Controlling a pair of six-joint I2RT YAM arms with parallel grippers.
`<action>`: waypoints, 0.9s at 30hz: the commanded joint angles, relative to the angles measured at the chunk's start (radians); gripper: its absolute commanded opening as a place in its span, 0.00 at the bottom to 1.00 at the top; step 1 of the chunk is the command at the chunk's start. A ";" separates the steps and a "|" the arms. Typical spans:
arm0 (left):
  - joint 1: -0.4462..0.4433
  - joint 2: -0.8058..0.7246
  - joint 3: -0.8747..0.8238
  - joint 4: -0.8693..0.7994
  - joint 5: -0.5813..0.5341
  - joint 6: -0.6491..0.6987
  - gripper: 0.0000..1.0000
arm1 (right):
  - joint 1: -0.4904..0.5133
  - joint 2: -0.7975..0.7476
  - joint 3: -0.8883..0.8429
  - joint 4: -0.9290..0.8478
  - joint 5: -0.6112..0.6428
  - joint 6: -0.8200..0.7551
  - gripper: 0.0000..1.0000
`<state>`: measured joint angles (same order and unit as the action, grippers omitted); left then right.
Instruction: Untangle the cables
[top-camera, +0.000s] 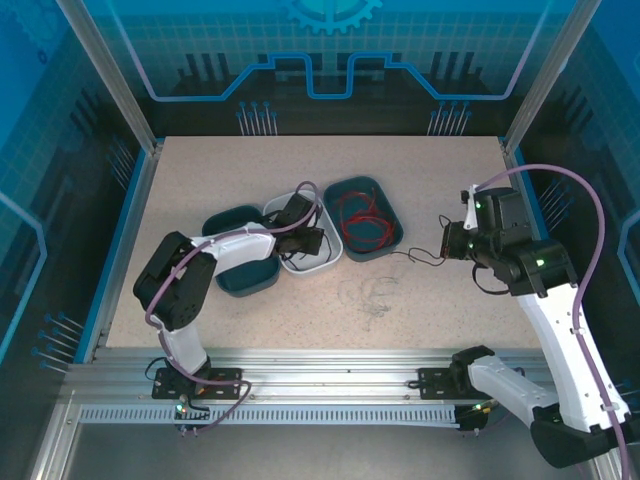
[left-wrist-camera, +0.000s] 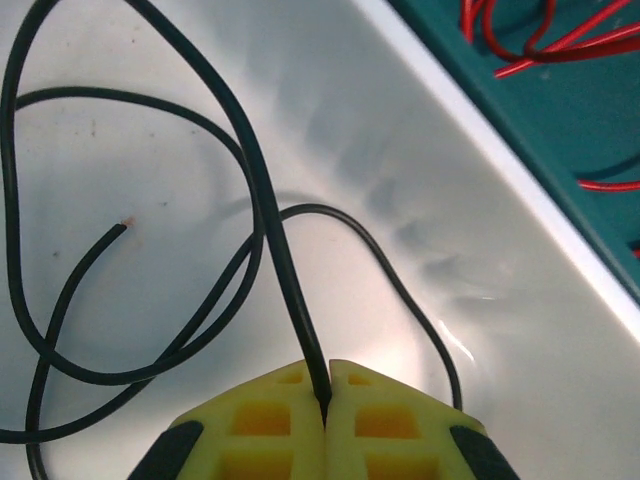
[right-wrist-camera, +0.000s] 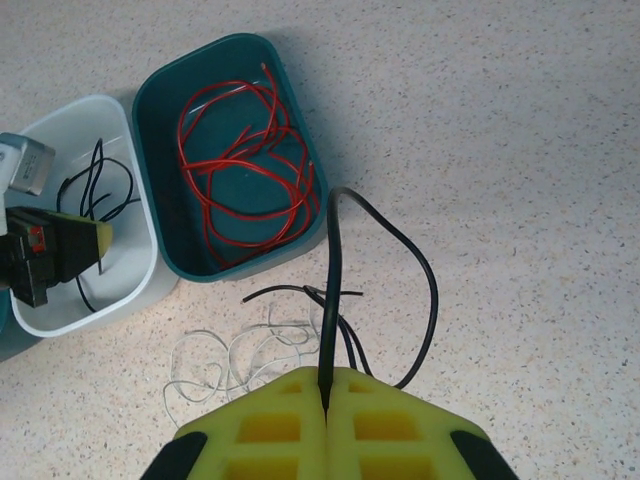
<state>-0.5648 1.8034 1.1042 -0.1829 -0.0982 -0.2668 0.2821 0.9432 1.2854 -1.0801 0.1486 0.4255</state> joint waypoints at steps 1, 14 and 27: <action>0.005 0.038 0.027 -0.029 0.025 -0.034 0.15 | 0.037 0.008 0.053 0.009 0.015 -0.008 0.00; 0.006 -0.169 0.007 -0.070 -0.012 -0.024 0.59 | 0.258 0.154 0.296 -0.009 0.174 -0.073 0.00; 0.006 -0.680 -0.179 -0.183 -0.262 -0.065 0.95 | 0.425 0.450 0.535 0.108 0.193 -0.168 0.00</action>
<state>-0.5648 1.2156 0.9730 -0.2955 -0.2478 -0.3145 0.6785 1.3403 1.7699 -1.0271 0.3332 0.2951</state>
